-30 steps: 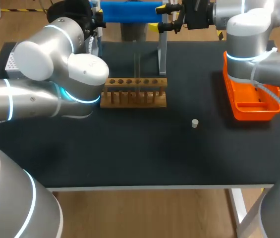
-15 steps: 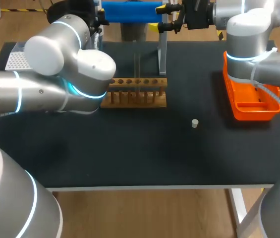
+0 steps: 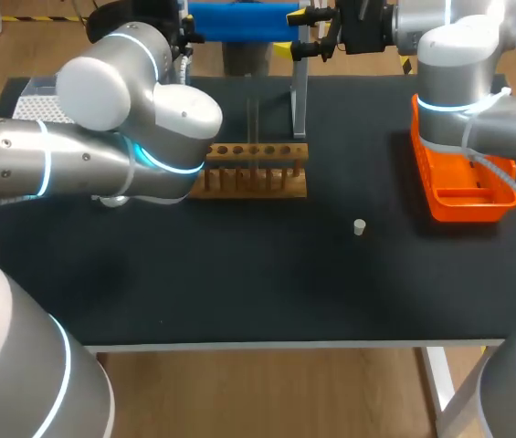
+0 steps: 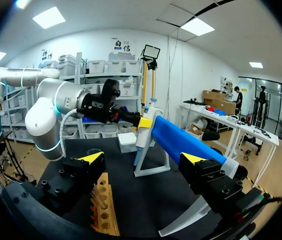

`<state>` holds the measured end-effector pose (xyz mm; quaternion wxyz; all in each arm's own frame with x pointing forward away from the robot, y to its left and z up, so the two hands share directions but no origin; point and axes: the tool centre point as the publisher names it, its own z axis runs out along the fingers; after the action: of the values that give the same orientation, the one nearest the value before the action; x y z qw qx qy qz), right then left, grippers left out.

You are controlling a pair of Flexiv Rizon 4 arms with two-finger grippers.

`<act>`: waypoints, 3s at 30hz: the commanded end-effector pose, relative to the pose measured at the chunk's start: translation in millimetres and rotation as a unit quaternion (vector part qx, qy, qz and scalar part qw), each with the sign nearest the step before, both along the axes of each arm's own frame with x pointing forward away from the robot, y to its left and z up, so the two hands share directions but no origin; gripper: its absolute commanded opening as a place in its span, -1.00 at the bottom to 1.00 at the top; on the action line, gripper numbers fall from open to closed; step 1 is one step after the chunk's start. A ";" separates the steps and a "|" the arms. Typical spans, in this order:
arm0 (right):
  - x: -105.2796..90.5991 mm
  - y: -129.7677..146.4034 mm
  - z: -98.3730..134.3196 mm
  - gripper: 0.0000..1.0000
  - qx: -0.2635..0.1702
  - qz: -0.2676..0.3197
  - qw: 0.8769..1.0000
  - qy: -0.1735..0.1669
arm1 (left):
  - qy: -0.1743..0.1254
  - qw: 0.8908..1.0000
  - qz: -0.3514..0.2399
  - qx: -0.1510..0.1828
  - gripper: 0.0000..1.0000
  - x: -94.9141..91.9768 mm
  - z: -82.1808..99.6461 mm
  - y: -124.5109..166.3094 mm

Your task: Invert the test tube, pick up the pipette, mount the tip to pipette, aspirate from beaker and dispense into the tube, eject the tip, return the pipette, and cap with the stopper.

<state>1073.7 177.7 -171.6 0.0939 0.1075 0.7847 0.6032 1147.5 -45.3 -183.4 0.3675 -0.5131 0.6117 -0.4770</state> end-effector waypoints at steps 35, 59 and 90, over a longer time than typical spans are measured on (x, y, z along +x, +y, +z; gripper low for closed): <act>0.1 -0.3 -0.1 1.00 0.000 0.000 1.000 0.000 | 0.047 0.998 0.050 0.016 -1.00 22.2 -7.7 -9.1; 0.1 -0.3 -0.1 1.00 0.000 0.000 1.000 0.000 | 0.072 0.996 0.053 0.014 -1.00 25.7 -21.1 -7.2; 0.1 -0.3 -0.1 1.00 0.000 0.000 1.000 0.000 | 0.055 0.996 0.068 -0.003 1.00 3.9 4.6 -11.6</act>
<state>1073.7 177.7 -171.5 0.0939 0.1075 0.7847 0.6032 1157.5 -59.3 -184.1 0.3675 -0.5805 0.5905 -0.4234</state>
